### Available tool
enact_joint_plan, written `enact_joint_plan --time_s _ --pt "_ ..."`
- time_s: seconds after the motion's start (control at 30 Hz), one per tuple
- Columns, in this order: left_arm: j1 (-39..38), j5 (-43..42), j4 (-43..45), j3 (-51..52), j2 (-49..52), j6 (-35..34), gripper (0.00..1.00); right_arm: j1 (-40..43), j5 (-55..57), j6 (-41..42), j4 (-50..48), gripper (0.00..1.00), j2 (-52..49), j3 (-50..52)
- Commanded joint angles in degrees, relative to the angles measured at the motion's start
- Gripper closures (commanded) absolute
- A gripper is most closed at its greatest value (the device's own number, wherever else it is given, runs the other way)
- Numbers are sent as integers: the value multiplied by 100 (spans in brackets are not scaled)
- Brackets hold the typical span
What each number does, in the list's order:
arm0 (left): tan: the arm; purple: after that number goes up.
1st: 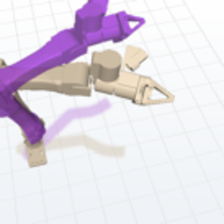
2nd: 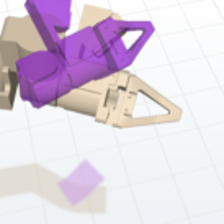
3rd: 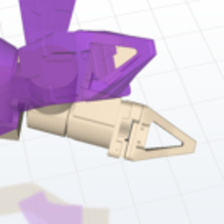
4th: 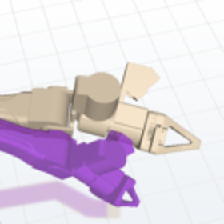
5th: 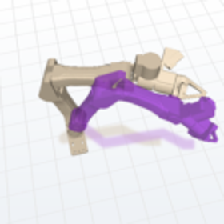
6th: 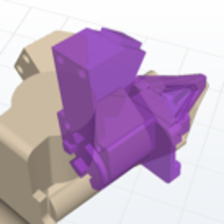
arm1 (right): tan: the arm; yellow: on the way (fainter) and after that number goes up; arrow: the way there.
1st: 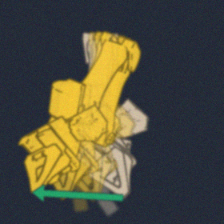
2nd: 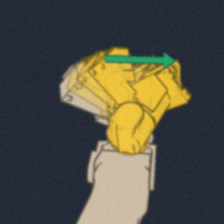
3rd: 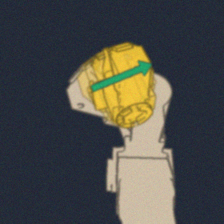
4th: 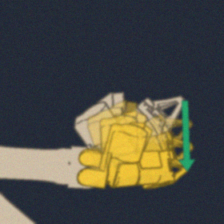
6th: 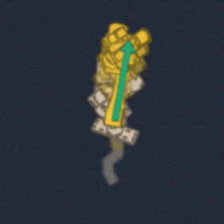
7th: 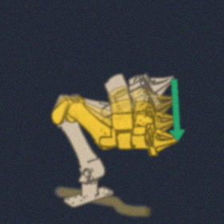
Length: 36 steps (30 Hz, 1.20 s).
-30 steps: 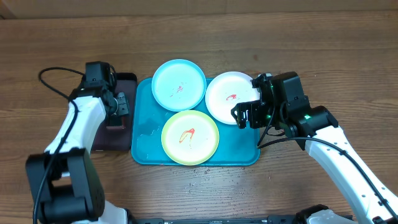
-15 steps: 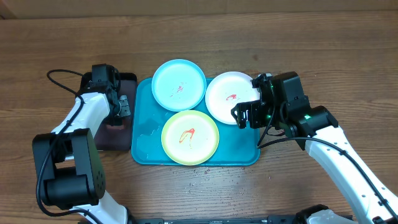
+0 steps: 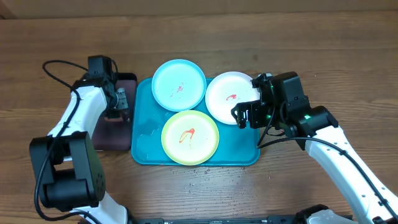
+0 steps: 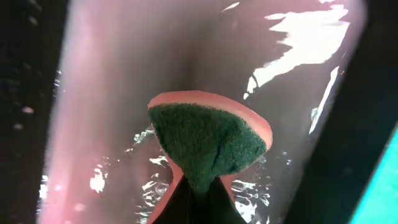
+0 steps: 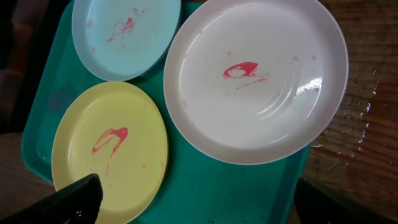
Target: Clean dirty plates on tray and stack at the side
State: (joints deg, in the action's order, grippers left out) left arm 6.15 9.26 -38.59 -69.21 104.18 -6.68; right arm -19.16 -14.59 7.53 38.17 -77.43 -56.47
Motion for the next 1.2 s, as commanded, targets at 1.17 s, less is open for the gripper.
enact_joint_plan --time_s 1.17 --pt "39 -850 155 621 -2326 -232 96 -13 -50 -31 238 0 46 -151"
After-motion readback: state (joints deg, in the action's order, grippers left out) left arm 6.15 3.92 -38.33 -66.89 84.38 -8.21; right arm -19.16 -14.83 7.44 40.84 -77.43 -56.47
